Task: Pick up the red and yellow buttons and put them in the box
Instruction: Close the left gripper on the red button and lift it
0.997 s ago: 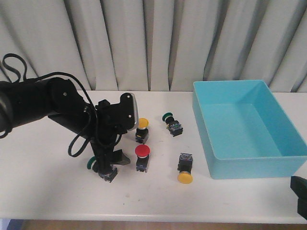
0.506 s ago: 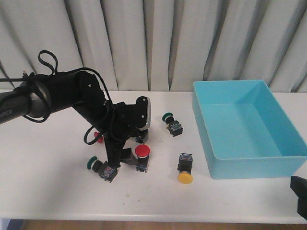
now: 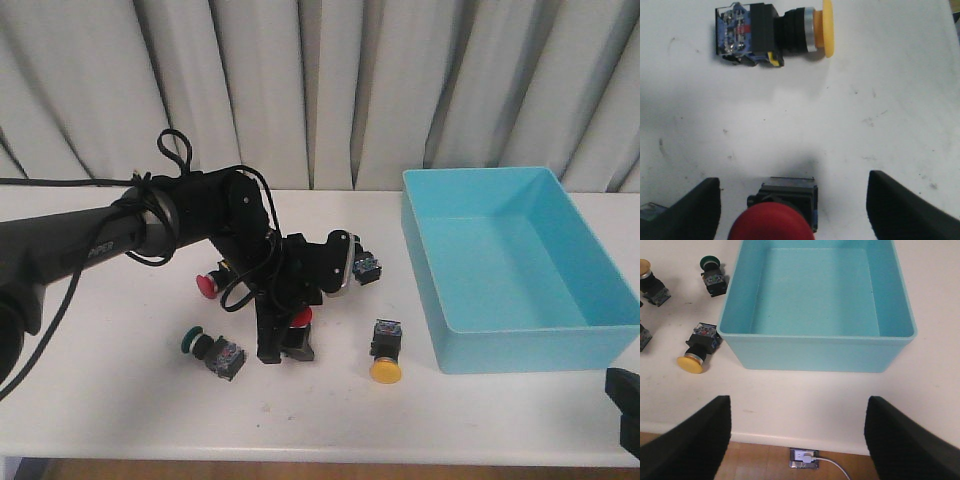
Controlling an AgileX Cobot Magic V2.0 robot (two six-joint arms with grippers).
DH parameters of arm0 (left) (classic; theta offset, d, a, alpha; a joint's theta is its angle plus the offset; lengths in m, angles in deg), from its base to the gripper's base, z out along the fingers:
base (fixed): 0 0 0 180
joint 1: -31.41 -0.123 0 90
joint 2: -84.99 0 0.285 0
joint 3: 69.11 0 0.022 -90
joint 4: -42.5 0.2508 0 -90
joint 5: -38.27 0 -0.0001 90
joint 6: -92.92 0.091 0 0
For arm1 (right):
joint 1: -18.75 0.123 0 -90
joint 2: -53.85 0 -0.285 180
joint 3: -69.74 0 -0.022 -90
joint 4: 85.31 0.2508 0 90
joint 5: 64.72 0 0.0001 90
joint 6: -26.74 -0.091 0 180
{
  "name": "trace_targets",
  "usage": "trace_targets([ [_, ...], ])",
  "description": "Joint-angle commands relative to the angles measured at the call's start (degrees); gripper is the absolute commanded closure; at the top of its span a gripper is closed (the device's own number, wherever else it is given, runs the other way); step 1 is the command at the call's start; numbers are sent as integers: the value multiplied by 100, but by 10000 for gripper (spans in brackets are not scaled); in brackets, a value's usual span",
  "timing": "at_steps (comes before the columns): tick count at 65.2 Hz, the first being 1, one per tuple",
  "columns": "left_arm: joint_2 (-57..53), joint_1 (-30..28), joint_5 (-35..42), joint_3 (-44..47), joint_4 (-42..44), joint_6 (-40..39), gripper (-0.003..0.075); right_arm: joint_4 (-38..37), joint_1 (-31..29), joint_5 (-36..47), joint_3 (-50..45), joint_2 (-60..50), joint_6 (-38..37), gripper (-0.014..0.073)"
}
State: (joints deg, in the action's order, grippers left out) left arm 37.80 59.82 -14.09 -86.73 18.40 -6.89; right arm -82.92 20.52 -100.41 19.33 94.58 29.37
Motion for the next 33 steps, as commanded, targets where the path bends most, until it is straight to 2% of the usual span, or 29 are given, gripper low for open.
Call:
trace_targets([
  [1, -232, 9, -7, -255, -17, -113, 145, -41, -33, 311, 172, 47, 55, 67],
  [19, -196, 9, -124, -267, 301, -352, 169, -41, -33, 294, 172, 47, 49, 67],
  [27, -196, 9, -170, -267, 301, -369, 243, -41, -33, 277, 172, 47, 49, 67],
  [33, -196, 9, -170, -269, 301, -376, 326, -41, -33, 277, 172, 47, 49, 67],
])
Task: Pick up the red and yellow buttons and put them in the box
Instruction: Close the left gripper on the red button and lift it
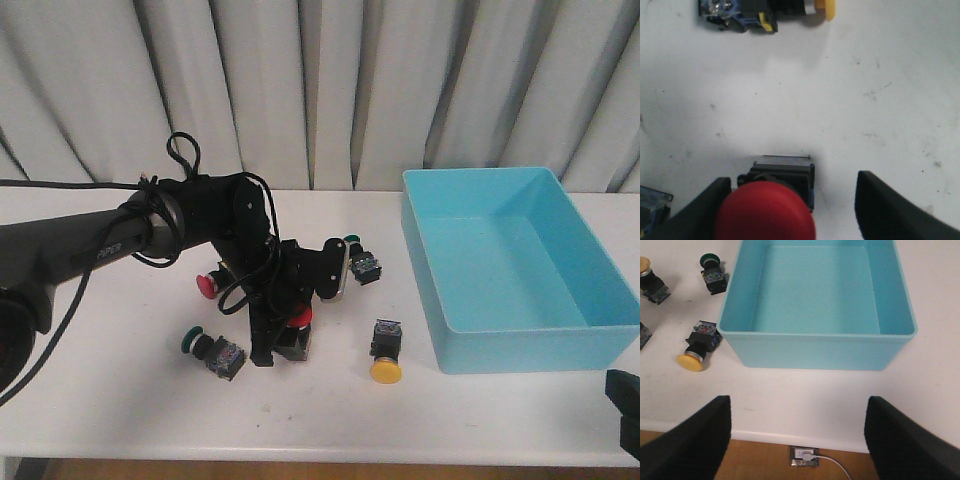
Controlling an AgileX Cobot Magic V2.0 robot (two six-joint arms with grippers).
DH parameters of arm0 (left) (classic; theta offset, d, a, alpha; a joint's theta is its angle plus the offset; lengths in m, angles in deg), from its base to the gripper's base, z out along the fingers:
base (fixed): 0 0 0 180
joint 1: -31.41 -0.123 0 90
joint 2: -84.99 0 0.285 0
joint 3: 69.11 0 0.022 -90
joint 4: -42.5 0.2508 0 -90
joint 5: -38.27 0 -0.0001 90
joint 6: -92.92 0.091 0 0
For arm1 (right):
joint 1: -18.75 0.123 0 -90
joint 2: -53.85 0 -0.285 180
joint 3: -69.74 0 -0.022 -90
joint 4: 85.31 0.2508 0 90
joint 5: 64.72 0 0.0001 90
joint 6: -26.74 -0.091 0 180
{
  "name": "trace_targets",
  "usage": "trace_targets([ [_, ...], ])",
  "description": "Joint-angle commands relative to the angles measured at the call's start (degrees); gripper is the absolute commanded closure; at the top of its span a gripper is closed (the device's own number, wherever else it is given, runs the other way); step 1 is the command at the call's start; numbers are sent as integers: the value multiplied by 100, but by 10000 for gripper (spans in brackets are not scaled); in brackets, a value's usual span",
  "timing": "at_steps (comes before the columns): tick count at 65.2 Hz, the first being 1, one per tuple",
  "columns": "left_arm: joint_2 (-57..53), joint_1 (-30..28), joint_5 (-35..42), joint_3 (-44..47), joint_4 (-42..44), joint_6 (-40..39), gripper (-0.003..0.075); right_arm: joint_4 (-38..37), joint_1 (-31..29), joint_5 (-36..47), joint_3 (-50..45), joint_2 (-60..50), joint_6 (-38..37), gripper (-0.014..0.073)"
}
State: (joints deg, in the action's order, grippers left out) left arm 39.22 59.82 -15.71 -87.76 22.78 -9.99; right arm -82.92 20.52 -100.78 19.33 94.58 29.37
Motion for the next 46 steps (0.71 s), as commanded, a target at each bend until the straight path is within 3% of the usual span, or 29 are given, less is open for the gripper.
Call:
trace_targets([
  [1, -338, 9, -8, -166, -137, -72, 332, -41, -33, 313, 172, 47, 49, 67],
  [14, -384, 9, -75, -185, -132, -379, 477, -41, -33, 313, 172, 47, 49, 67],
  [21, -562, 9, -247, -246, -23, -1062, 530, -41, -33, 313, 172, 47, 49, 67],
  [31, -1038, 9, -357, -445, 67, -2363, 549, -41, -33, 313, 172, 47, 49, 67],
  [46, -2144, -78, -226, -340, 187, -3682, 548, -35, -33, 313, 172, 47, 49, 67],
])
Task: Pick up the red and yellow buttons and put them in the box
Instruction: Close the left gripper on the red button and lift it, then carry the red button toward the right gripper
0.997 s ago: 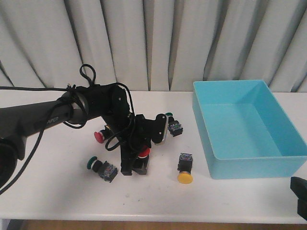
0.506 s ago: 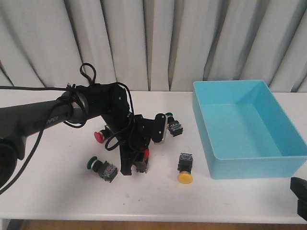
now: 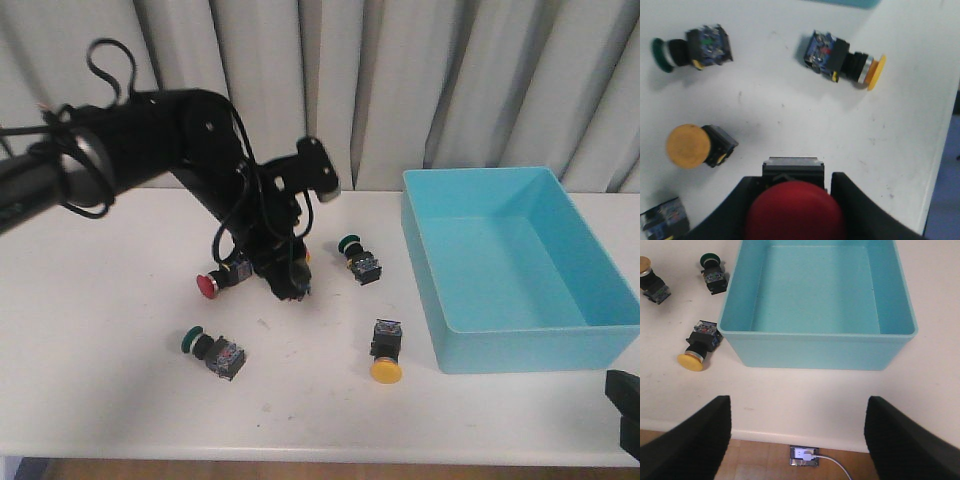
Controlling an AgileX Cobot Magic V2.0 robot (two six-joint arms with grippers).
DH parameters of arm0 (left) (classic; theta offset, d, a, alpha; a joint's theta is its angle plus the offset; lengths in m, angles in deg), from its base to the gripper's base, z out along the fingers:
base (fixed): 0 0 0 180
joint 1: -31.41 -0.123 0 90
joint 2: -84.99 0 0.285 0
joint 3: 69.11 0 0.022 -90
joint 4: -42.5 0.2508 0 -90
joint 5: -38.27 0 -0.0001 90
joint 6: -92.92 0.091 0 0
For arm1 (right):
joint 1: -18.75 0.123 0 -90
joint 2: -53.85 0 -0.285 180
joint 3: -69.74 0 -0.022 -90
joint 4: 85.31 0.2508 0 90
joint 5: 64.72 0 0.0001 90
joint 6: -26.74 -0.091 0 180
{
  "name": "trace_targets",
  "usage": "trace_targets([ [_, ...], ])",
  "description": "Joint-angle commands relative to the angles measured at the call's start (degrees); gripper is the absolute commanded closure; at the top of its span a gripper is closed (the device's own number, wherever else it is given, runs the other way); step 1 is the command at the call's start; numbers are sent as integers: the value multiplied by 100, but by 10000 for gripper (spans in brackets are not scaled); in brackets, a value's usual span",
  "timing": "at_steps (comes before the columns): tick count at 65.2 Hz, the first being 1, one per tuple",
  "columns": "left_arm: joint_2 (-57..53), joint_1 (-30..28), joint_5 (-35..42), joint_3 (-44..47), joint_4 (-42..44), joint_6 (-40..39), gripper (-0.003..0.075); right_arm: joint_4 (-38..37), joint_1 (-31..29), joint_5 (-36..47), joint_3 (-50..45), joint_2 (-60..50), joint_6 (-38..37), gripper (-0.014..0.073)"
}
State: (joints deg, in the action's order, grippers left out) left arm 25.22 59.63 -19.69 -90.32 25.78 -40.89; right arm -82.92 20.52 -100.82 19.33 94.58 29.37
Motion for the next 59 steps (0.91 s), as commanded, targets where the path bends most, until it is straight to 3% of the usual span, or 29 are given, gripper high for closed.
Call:
trace_targets([
  [1, -826, -72, 199, -44, -114, -627, 548, -35, -33, 318, 172, 47, 49, 67],
  [28, -3614, -321, 1753, 3065, -190, -1032, 546, 180, -33, 296, 172, 47, 91, 67],
  [43, -4749, -310, 2803, 4755, -984, -912, 545, 577, -33, -112, 178, 202, 718, 67],
  [53, -4805, -310, 2995, 5107, -2148, 394, 541, 1528, -33, -404, 379, 668, 2046, 67],
  [59, -4707, -310, 2800, 5085, -3310, 1866, 538, 2125, -33, -667, 604, 1033, 3033, 67],
])
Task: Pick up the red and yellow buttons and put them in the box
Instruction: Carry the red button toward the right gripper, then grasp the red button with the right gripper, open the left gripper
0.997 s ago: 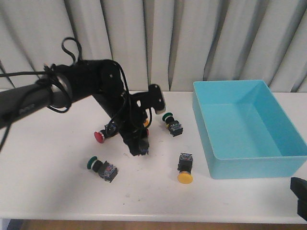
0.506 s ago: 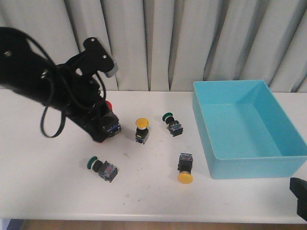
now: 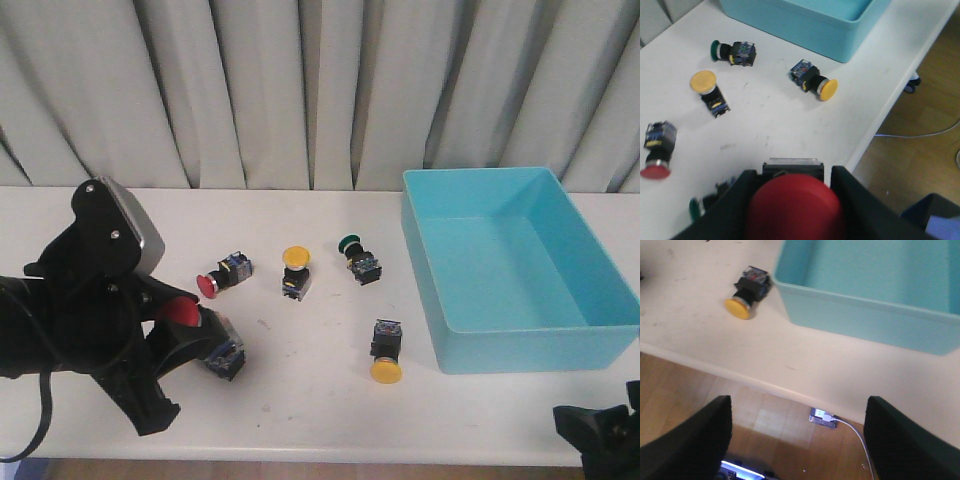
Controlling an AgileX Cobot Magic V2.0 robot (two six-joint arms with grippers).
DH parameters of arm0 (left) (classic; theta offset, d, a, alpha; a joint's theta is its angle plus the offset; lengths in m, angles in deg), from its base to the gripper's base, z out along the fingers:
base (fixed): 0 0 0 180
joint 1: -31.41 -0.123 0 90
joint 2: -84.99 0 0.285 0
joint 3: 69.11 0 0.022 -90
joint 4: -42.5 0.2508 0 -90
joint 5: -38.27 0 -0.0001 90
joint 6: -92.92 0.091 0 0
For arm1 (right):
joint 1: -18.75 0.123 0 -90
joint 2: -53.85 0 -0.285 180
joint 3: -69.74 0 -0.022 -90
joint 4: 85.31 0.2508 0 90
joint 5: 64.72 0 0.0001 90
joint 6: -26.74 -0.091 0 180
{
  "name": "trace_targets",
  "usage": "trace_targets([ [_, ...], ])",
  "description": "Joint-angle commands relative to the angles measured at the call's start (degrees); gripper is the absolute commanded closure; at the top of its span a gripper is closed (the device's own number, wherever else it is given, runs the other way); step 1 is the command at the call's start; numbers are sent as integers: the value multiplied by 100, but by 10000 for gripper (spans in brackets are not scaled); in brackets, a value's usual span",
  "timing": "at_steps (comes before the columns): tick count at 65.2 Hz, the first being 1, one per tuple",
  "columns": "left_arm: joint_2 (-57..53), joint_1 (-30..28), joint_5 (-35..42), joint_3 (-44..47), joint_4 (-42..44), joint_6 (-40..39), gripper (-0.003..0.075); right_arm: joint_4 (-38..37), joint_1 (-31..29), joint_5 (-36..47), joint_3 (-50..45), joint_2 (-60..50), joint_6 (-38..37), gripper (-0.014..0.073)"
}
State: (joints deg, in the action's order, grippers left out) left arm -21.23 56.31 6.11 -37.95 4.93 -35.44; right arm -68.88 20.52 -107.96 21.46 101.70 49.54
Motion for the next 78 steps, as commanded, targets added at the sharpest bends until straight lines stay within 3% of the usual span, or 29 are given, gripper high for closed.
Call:
trace_targets([
  [1, -51, 22, 172, -151, -1401, 1555, 538, 807, -33, 5, 452, 384, 1179, 67],
  [13, 336, 22, -960, -151, -3376, 4469, 536, 2306, -33, -576, 939, 1210, 3230, 67],
  [23, 719, 22, -1675, -151, -4241, 5807, 536, 3050, 32, -913, 1249, 1716, 4339, 67],
  [49, 909, 22, -1877, -151, -4377, 6143, 535, 2886, 2138, -248, 2093, 2864, 5928, 95],
  [65, 910, 22, -1894, -151, -4377, 6143, 535, 3045, 2874, 299, 2204, 3273, 6591, 95],
  [78, 910, 22, -1919, -151, -4377, 6143, 535, 3478, 3060, 519, 2204, 3402, 6990, 95],
])
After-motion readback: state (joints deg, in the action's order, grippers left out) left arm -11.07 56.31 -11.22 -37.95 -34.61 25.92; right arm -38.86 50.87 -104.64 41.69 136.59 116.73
